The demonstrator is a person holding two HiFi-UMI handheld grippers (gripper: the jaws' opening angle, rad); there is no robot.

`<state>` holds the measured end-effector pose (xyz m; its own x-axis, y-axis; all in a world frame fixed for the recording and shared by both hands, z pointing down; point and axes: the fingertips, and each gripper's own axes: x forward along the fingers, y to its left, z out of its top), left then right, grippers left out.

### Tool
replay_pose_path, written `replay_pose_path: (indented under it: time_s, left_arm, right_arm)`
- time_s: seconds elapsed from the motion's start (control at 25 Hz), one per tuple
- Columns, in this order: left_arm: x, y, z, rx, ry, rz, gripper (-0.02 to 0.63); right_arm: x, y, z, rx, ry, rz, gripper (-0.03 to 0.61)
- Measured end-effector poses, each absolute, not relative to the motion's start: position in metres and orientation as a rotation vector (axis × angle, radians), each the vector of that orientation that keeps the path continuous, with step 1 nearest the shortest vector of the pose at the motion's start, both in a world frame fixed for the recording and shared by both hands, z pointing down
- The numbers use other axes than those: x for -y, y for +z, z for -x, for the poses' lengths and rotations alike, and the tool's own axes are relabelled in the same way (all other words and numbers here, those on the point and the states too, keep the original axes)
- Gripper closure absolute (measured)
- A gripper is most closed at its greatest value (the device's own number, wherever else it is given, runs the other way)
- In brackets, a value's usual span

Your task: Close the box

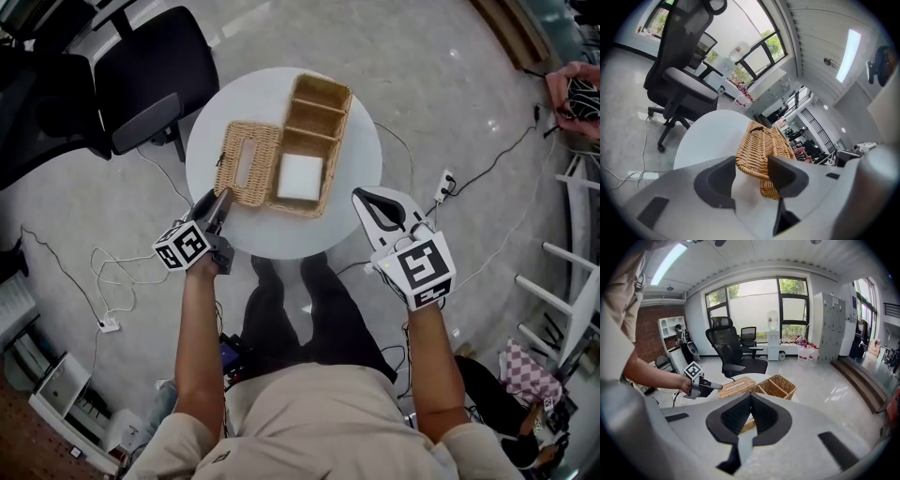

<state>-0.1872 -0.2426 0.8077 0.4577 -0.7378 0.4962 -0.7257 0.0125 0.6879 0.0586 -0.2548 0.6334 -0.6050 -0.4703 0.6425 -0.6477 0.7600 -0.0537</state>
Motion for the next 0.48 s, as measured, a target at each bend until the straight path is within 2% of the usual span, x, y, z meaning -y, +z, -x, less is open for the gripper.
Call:
replay_pose_path:
  time_s: [0.16,0.48]
  left_arm:
    - [0.241,0.795,0.195,1.313,-0.008,-1.720,0.457]
    - [0.241,0.752,0.197,1.356,0.015,-1.803,0.511]
  right_arm:
    - [0.253,0.628,-0.063,2.338,0.369,-0.845,0.584]
    - [0.250,0.615,-0.068,2.348,0.368,-0.871,0.584]
